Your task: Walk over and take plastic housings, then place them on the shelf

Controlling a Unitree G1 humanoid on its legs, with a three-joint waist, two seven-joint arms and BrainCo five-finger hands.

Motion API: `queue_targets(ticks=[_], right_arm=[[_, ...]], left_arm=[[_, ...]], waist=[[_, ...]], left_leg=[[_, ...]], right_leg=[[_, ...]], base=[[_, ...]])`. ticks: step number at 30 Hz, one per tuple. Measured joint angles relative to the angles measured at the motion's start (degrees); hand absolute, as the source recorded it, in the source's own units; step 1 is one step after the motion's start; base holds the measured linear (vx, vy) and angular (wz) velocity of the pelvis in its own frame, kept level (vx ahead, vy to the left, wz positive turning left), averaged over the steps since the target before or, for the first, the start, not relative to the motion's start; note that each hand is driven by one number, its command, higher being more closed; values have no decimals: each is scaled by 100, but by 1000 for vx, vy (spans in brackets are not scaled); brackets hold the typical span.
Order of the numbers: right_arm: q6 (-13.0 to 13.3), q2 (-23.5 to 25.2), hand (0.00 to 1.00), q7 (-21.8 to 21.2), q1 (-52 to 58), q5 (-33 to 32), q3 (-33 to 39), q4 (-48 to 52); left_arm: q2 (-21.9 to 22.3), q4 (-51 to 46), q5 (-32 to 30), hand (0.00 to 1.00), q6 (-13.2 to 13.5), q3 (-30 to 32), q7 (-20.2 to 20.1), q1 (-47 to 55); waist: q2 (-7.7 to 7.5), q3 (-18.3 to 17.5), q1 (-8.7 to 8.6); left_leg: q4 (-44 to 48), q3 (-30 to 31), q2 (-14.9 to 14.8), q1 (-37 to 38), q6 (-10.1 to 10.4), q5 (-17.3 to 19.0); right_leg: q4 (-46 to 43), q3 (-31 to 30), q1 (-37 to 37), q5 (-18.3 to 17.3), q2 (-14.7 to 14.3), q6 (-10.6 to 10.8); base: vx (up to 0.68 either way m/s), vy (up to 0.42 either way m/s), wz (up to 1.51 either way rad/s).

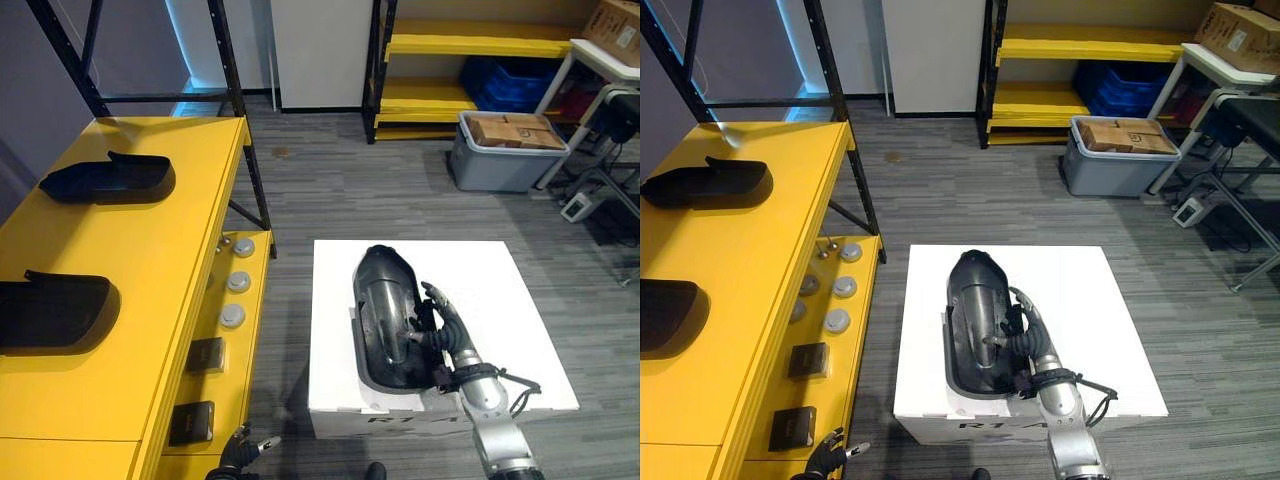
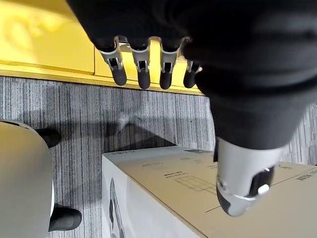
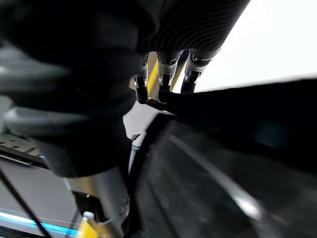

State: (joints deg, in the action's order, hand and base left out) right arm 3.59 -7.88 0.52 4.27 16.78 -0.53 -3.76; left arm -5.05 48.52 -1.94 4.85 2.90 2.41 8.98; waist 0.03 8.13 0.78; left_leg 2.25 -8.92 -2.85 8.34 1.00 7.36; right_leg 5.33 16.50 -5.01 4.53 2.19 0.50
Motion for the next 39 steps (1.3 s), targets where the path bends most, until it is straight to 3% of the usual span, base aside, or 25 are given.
queue_targets(ticks=[6,14,21,30,31,39], right_arm=[[-126,261,0,392,72,818,59,-11],[-342,591,0,771,97,1246,260,-194],[-352,805,0,1312,101,1287,335,-194],[-589,828,0,1166,86,1380,344,-262],[-612,828,100,1150,81,1440,345,-262],[-750,760,100,936,-211,1906,633,-427]], left_arm=[[24,-2,0,0,-8,-2,124,-25],[42,-7,-1,0,-52,-5,230,-64],[130,-5,-5,0,-67,-14,368,-79],[187,-6,-5,0,-120,-46,394,-93],[191,-6,-5,0,-120,-46,394,-93],[199,-9,-63,0,-139,-41,311,-99]], waist=[[-24,26,-2],[-71,76,2],[-80,97,4],[-81,102,4],[-81,102,4],[-109,96,2]], left_leg=[[-1,-10,-11,6,3,-5],[-6,-13,-8,8,3,-4],[-6,-15,-9,13,4,-4],[-8,-32,-12,29,4,-4],[-8,-32,-11,30,4,-4],[-11,-34,-14,39,5,-4]], right_leg=[[1,-12,3,0,1,0],[1,-11,3,0,4,0],[2,-11,-2,0,4,0],[2,-17,-9,1,3,1],[2,-17,-11,1,3,2],[2,-7,-18,2,2,3]], base=[[-29,-15,-1],[0,0,0],[0,0,0],[0,0,0],[0,0,0],[0,0,0]])
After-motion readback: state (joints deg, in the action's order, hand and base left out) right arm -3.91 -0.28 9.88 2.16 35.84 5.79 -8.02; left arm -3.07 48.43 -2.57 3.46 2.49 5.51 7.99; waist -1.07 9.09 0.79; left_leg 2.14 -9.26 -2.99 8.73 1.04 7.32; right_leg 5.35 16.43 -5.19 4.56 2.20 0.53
